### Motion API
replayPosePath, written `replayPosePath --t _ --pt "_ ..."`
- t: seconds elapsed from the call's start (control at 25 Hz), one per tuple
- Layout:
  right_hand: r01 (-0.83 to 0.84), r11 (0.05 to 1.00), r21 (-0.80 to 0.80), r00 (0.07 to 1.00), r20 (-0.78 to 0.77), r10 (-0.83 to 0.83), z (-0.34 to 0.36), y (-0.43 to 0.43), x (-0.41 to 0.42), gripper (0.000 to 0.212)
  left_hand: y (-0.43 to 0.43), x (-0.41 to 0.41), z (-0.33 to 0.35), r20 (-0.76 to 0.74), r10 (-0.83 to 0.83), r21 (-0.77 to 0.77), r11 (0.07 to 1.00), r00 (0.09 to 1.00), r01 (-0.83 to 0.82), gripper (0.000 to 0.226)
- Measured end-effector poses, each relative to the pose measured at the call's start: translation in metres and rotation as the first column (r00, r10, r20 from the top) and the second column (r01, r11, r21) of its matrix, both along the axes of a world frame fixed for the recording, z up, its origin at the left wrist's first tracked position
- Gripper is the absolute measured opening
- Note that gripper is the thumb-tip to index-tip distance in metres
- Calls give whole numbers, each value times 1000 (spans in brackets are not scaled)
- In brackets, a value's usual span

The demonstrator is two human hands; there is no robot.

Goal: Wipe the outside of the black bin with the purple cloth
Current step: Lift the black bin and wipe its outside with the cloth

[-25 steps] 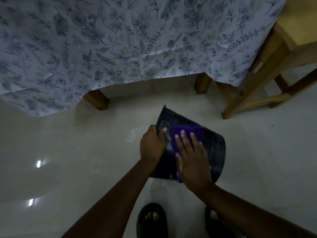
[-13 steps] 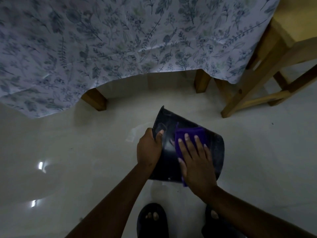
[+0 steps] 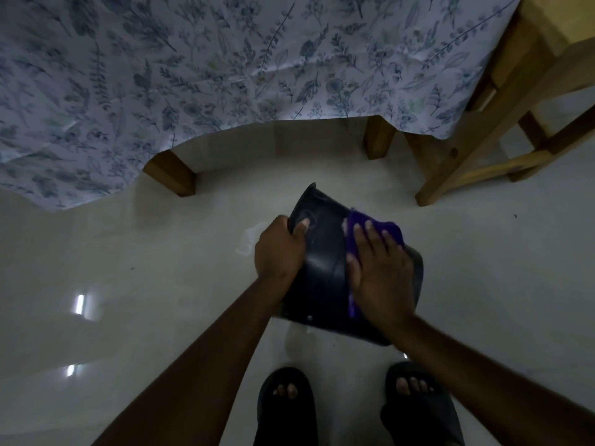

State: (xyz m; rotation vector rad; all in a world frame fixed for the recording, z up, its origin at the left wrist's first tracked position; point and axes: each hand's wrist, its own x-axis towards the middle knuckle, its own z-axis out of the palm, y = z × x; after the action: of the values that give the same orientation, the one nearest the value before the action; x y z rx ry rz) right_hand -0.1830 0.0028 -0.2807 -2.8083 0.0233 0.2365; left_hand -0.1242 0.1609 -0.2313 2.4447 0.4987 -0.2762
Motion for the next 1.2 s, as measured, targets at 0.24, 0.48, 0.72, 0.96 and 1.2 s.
replayPosePath --t 0.24,0.48,0.72,0.96,1.2 --pt "-47 993 111 998 35 43 7 -19 65 47 12 5 6 -5 -122 -348 931 992 113 36" --pt "-4 997 76 998 56 0 1 -11 23 47 11 3 5 19 4 -196 981 1000 0 25" --pt "-137 985 104 986 105 126 -1 -13 24 46 11 4 -4 30 30 -185 983 999 -24 27" --pt "-66 998 10 996 64 66 11 9 -8 50 13 7 -10 -34 117 -175 977 993 -121 26" --pt "-132 988 76 990 51 128 10 19 45 54 11 17 1 -38 33 -295 954 999 -42 24"
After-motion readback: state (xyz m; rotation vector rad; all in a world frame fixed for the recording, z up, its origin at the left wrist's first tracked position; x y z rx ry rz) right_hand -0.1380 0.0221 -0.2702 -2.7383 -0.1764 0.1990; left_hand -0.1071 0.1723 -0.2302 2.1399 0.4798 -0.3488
